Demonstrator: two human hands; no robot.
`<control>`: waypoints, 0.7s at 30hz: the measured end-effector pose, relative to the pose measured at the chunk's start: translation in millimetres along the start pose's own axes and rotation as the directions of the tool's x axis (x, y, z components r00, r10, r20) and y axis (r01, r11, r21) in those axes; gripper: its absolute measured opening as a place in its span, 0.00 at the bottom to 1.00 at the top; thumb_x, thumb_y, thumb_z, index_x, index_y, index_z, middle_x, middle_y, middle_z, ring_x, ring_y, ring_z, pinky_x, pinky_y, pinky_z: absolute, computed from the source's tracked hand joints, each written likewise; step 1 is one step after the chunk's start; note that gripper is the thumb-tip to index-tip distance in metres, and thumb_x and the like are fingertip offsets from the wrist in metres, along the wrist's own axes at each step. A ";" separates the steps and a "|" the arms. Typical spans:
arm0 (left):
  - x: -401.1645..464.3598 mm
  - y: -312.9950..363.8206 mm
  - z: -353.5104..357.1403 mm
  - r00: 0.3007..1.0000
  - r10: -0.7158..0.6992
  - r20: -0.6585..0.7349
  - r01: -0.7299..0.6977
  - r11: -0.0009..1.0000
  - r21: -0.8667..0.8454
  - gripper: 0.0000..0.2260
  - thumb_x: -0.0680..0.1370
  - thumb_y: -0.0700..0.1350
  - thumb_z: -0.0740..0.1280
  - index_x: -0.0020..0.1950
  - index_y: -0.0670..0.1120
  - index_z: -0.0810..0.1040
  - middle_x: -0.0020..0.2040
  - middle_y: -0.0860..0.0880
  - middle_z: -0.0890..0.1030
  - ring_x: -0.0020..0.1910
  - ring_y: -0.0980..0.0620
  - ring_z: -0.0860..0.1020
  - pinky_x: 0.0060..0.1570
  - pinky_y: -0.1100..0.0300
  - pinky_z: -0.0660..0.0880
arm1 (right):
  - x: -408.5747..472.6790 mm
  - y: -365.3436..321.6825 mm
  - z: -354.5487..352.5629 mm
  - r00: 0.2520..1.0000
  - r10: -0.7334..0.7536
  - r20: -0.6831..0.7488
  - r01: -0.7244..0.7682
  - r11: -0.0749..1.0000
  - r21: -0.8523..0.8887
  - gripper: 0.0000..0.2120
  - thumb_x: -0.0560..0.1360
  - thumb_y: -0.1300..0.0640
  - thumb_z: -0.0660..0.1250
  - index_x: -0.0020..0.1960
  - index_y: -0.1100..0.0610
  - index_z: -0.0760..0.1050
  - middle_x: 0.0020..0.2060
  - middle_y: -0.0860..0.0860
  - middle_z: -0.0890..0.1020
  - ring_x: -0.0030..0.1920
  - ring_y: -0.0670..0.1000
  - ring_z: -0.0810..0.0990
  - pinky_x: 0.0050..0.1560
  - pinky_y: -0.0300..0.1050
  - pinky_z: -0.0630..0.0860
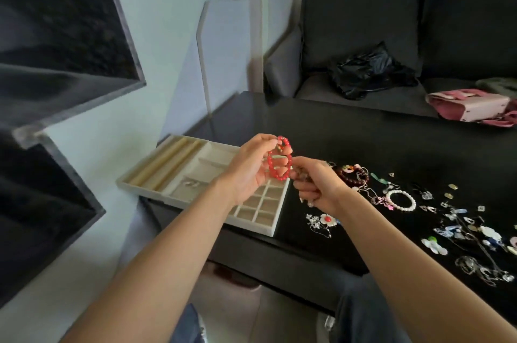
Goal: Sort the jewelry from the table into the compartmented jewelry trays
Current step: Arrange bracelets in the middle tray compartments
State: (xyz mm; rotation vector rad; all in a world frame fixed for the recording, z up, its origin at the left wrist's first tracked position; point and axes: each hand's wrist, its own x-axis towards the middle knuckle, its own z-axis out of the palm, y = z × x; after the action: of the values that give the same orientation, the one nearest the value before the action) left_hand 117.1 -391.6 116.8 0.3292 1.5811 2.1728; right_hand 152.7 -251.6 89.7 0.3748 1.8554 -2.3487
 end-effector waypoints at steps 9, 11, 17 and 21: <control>2.1 13.8 -82.5 0.940 0.182 -0.289 -0.169 0.983 0.070 0.04 0.76 0.33 0.66 0.45 0.40 0.77 0.38 0.45 0.82 0.37 0.51 0.81 0.47 0.58 0.79 | 34.3 -2.4 67.1 0.981 -0.038 0.191 0.085 0.966 -0.246 0.13 0.78 0.52 0.64 0.39 0.60 0.73 0.28 0.48 0.67 0.24 0.43 0.57 0.22 0.36 0.52; 4.9 13.3 -99.1 0.889 0.233 -0.395 -0.177 0.969 0.172 0.06 0.74 0.32 0.67 0.43 0.42 0.78 0.39 0.45 0.81 0.40 0.49 0.80 0.50 0.55 0.78 | 48.0 -0.5 77.2 0.988 -0.056 0.143 0.098 0.949 -0.301 0.12 0.77 0.52 0.65 0.44 0.62 0.75 0.30 0.49 0.67 0.25 0.44 0.58 0.23 0.38 0.53; 13.5 12.2 -136.5 0.796 0.373 -0.476 -0.185 0.900 0.396 0.06 0.71 0.32 0.71 0.43 0.42 0.81 0.42 0.43 0.83 0.41 0.49 0.82 0.44 0.61 0.80 | 78.0 6.5 96.1 0.998 -0.039 0.052 0.054 0.946 -0.320 0.13 0.78 0.56 0.65 0.50 0.67 0.79 0.29 0.50 0.71 0.23 0.44 0.61 0.20 0.35 0.56; 33.9 13.1 -150.1 0.780 0.487 -0.392 -0.187 0.780 0.597 0.10 0.70 0.32 0.72 0.38 0.48 0.80 0.34 0.56 0.82 0.37 0.56 0.81 0.43 0.62 0.78 | 98.8 12.7 99.9 0.995 0.094 -0.025 -0.091 0.991 0.099 0.08 0.77 0.68 0.57 0.51 0.68 0.74 0.34 0.56 0.79 0.27 0.46 0.70 0.25 0.34 0.68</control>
State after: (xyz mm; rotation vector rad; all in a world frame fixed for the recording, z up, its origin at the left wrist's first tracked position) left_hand 19.8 -505.4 79.0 0.2001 2.6500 2.1577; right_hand 49.3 -346.1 72.6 0.4973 1.7001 -2.3898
